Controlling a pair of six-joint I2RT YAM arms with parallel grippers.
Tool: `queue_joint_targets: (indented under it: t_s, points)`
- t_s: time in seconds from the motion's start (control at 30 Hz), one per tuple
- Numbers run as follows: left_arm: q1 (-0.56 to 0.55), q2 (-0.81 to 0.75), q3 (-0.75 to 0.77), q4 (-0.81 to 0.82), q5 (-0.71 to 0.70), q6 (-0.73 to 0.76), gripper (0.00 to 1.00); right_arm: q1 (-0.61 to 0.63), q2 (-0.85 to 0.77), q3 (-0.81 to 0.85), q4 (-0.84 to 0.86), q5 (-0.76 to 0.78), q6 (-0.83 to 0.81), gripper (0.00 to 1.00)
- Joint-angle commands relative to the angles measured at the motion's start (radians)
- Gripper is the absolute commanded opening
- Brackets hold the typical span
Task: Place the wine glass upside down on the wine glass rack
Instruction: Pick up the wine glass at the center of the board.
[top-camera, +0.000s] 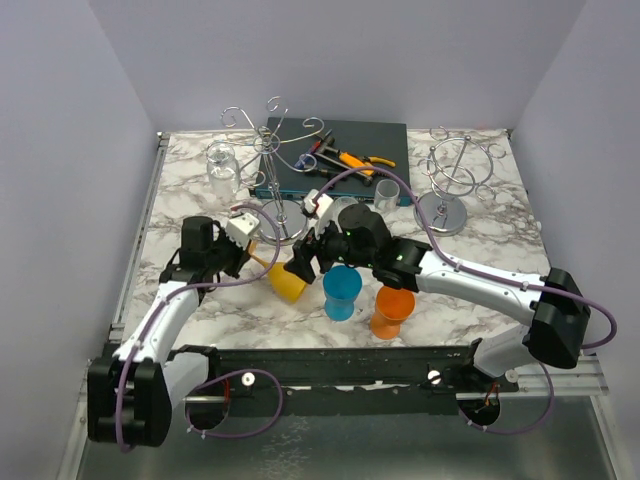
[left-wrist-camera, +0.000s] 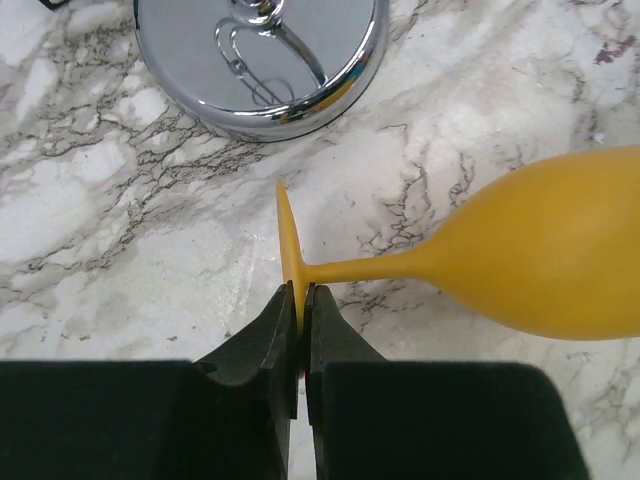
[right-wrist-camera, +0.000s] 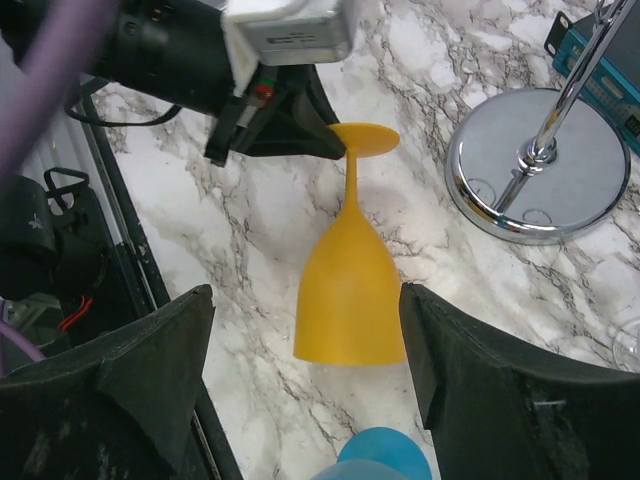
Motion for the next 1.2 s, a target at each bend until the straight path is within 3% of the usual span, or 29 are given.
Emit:
queue_joint_targets:
  t_s: [0.0,0.13,0.2,0.5,0.8,1.17]
  points:
    - [0.005,-0.170,0.048,-0.178,0.087,0.061,0.03,0.008,-0.006,0.024,0.001,-0.013,0.001,0.83]
    - [0.005,-0.324,0.138,-0.323,0.172,0.142,0.01,0.008,-0.030,0.042,0.006,-0.033,0.023,0.91]
    - [0.005,-0.401,0.186,-0.398,0.224,0.219,0.01,0.009,-0.044,0.056,0.007,-0.052,0.040,1.00]
    - [0.004,-0.680,0.321,-0.449,0.364,0.583,0.01,0.008,-0.121,0.055,0.078,-0.219,0.089,1.00]
    - [0.004,-0.613,0.440,-0.376,0.417,0.800,0.01,0.009,-0.126,-0.024,0.265,-0.358,0.122,1.00]
    - [0.005,-0.466,0.588,-0.301,0.570,0.857,0.01,0.010,-0.060,-0.072,0.443,-0.346,0.096,1.00]
